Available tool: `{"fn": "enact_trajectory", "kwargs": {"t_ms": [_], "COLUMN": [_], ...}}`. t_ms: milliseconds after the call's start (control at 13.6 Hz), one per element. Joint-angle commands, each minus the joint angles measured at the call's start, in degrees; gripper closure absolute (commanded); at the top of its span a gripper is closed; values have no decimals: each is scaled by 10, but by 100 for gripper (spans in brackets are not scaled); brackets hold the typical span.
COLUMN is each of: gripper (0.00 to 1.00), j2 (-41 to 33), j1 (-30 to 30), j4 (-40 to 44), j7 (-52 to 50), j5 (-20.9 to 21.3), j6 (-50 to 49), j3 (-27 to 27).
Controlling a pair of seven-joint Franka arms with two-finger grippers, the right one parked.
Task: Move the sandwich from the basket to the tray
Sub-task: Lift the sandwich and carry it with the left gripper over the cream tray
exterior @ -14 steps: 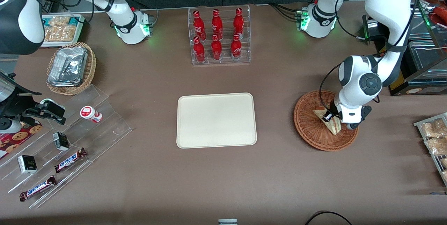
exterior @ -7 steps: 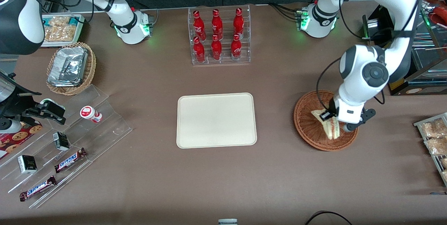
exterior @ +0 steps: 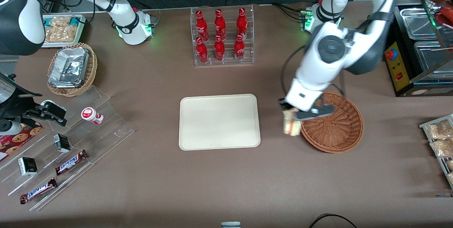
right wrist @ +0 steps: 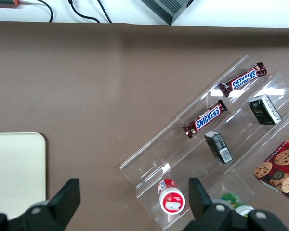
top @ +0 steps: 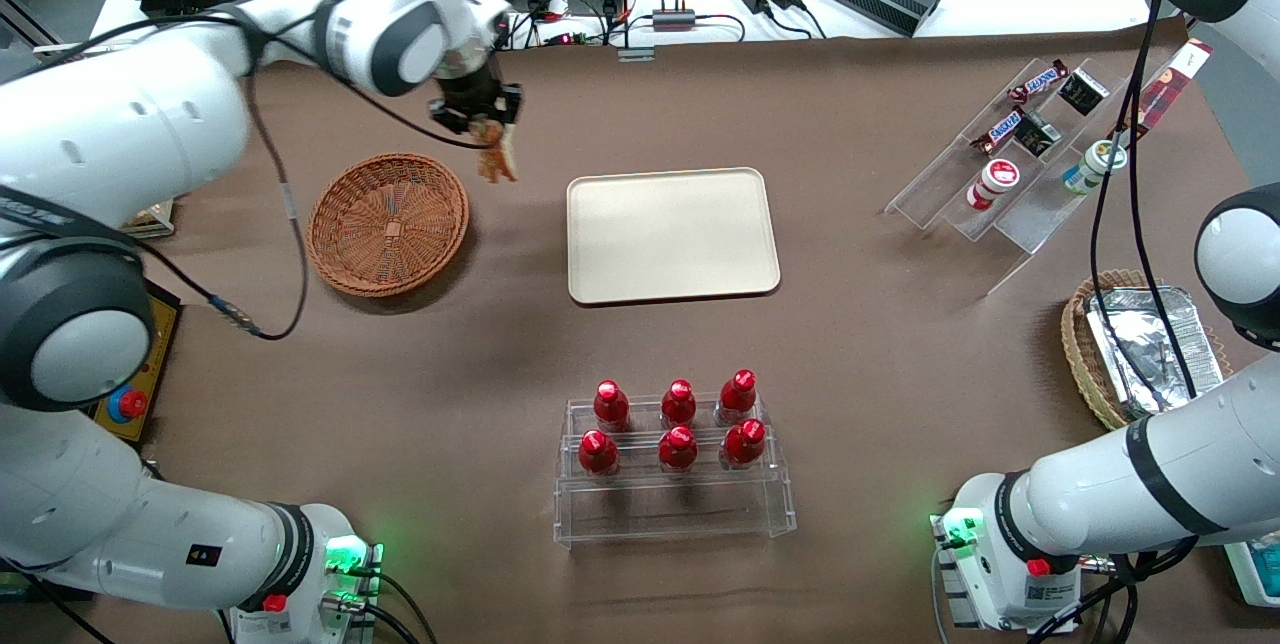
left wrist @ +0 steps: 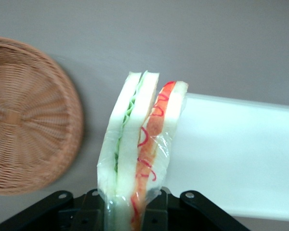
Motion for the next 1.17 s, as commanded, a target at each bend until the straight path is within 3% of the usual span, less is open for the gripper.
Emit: {"fn": "enact_trajectory", "kwargs": {"t_ms": [0,513,807,1100], "gripper": [88,87,87,86], "j2": [97,299,345,388], "j1": [-53,-149,-180,-197], "j4": [125,333,351,351], "j7": [-5,-111,-204,-243], "j5": [2,4,67,89], "j6": [-53,-59,-12,20], "j3": [6,11,11,11]}}
